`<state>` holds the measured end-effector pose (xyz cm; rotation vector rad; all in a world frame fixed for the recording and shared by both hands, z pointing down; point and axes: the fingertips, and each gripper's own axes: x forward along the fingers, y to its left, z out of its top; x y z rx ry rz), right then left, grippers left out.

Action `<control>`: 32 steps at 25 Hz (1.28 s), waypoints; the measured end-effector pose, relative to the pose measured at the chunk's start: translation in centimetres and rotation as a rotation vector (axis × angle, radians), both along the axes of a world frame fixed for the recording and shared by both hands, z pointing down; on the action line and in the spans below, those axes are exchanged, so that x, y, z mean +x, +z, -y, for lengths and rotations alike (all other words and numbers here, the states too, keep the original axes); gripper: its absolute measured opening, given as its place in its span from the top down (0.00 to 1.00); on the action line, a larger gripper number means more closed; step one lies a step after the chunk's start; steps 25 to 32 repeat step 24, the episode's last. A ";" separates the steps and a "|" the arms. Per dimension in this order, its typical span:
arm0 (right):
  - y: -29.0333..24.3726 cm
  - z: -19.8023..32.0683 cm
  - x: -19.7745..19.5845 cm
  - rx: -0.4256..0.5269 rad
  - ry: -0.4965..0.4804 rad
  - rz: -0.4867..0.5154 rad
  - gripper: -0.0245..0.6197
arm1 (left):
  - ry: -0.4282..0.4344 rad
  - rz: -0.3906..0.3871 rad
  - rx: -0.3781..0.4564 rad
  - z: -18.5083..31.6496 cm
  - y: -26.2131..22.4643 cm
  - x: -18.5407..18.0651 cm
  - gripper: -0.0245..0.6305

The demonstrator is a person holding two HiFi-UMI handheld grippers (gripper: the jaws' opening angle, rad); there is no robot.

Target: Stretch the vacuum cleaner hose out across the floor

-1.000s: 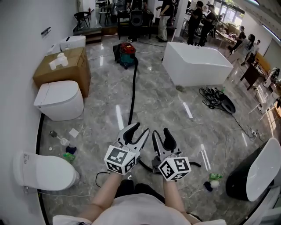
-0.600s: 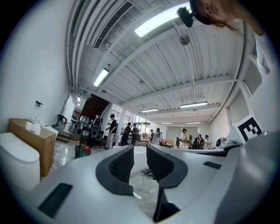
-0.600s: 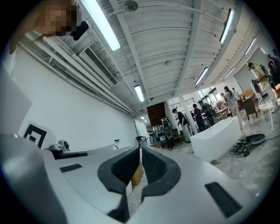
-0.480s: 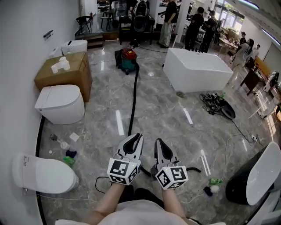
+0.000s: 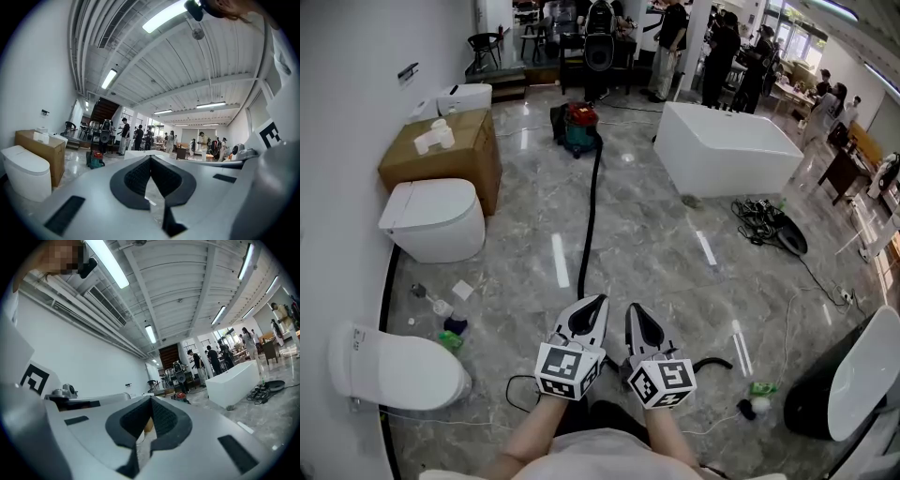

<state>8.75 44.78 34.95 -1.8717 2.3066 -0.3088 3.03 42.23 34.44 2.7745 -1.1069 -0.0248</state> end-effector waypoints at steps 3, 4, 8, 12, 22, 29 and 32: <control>-0.1 0.1 0.5 -0.001 0.007 0.007 0.94 | -0.001 0.007 -0.008 0.1 0.1 0.2 0.95; 0.0 0.1 0.7 -0.003 0.006 0.016 0.94 | -0.001 0.009 -0.010 0.1 0.2 0.3 0.95; 0.4 0.0 0.8 -0.009 0.013 0.007 0.94 | 0.003 0.014 -0.021 0.2 0.7 0.4 0.95; 0.3 0.3 0.8 -0.012 0.019 0.000 0.94 | 0.004 0.014 -0.036 0.5 1.1 0.4 0.95; 0.2 1.1 0.7 0.002 0.012 -0.007 0.94 | 0.025 -0.011 -0.053 1.4 0.8 0.6 0.95; 0.2 1.2 0.9 0.003 0.014 -0.011 0.94 | 0.027 -0.017 -0.058 1.5 0.8 0.8 0.95; 0.2 1.2 0.9 0.003 0.014 -0.011 0.94 | 0.027 -0.017 -0.058 1.5 0.8 0.8 0.95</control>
